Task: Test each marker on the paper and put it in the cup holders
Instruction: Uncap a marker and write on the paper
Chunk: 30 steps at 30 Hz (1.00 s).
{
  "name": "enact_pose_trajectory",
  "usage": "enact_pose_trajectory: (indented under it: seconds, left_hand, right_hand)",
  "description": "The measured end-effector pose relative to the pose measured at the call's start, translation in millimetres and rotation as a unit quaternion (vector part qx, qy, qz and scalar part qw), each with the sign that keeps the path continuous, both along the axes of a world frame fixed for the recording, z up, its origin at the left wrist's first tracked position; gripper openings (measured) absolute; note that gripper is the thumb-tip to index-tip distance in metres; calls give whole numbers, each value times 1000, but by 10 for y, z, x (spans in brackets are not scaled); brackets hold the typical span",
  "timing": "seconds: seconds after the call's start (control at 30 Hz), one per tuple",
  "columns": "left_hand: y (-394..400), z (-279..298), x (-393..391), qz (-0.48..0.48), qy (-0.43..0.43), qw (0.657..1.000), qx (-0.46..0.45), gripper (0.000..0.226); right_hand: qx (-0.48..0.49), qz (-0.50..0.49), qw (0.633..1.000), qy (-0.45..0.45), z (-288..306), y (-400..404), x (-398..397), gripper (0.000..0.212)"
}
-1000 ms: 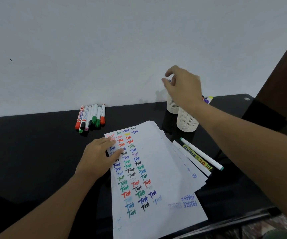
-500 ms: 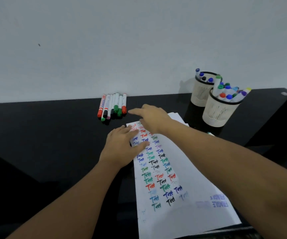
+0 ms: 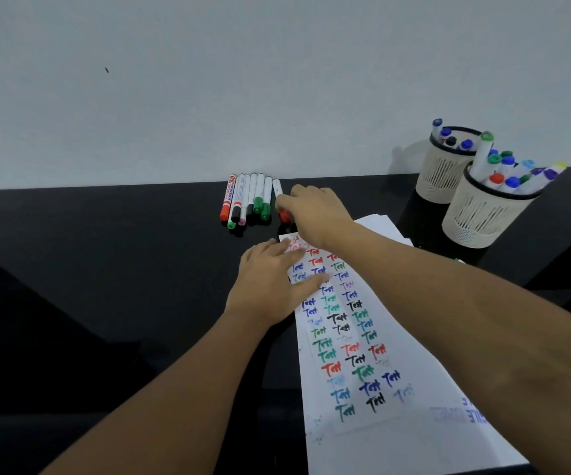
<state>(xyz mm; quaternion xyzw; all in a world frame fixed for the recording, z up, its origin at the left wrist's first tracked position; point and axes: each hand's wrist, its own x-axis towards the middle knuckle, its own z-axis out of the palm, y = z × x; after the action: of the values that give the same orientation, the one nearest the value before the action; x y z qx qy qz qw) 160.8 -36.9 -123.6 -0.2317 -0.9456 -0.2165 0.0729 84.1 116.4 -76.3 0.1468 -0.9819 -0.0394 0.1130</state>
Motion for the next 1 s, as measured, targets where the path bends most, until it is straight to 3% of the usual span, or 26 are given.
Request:
enact_pose_trajectory:
  seconds: [0.17,0.37,0.63,0.8,1.0]
  left_hand:
    - [-11,-5,0,3,-4,1000,2,86]
    - [-16,-4,-15,6,-4,1000,1,85]
    - [-23,39,9,12,-8,1000,7,89]
    - [0,97,72,19,3,998,57,80]
    - [0,97,78,12,26,998,57,69]
  right_hand:
    - [42,16,999,-27,39,22,-17,57]
    - [78,70,992,70,74,119,-37,27]
    - [-28,61,994,82,347,288,342,34]
    - [-172,-12,985,-9,274,538,657,36]
    - [-58,-17,995,-80,191,660,1013,40]
